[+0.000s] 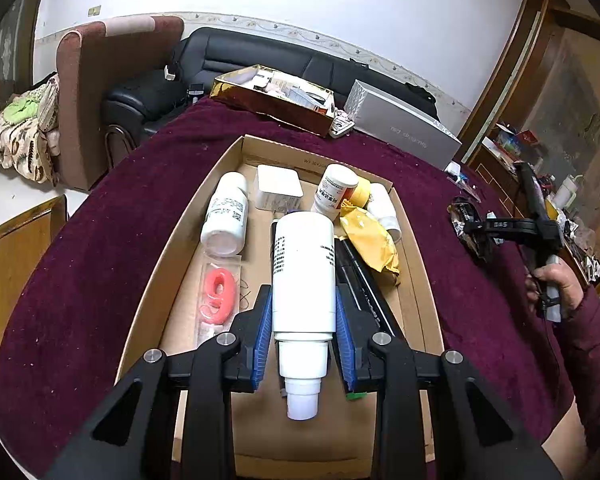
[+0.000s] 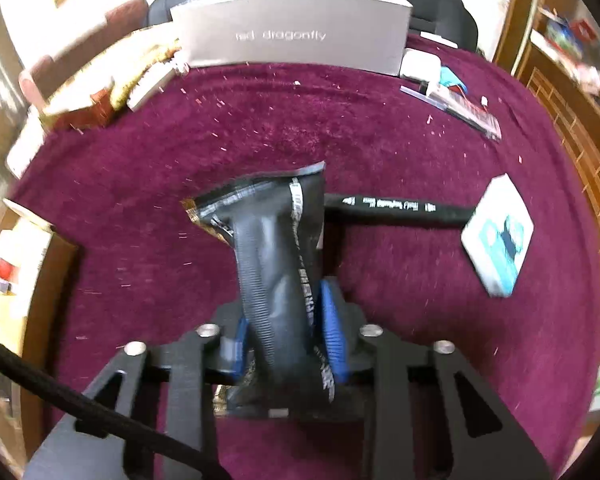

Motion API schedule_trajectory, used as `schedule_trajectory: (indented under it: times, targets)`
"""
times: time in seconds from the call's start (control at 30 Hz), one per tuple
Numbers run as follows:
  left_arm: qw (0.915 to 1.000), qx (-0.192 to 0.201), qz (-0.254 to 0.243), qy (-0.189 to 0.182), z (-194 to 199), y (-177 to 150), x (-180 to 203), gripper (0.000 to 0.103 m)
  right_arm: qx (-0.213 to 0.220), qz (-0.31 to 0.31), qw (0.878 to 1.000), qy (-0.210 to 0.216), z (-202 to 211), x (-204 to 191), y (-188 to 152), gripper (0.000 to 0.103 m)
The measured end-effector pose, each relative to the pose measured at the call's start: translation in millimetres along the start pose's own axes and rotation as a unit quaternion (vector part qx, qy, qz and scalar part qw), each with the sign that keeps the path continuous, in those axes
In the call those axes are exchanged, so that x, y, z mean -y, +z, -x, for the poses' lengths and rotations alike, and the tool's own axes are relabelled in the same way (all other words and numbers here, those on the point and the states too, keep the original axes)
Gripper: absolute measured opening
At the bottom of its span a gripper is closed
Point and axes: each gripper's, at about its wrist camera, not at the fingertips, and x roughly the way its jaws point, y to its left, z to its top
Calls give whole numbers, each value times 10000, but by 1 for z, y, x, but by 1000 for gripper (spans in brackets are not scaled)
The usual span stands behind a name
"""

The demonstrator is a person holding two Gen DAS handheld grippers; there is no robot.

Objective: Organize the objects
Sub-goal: 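Carry spray bottle and black pouch into the box and open both tools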

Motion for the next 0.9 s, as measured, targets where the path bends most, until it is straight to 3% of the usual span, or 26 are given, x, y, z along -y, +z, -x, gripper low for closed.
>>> schedule_trajectory:
  times: [0.33,0.63,0.9]
  targets:
    - [9998,37,-11,207,19,-5,-7,25,400,-362,9938,977,64,-23,-33,23]
    - [9981,-130,-126,597,13,-1,-27,26,117,142,9757,2182,85,-124,-71,23]
    - [9954,-217,-452,815,3,7,-32,26,-174,739,9624,2607,72,-213,-99,24]
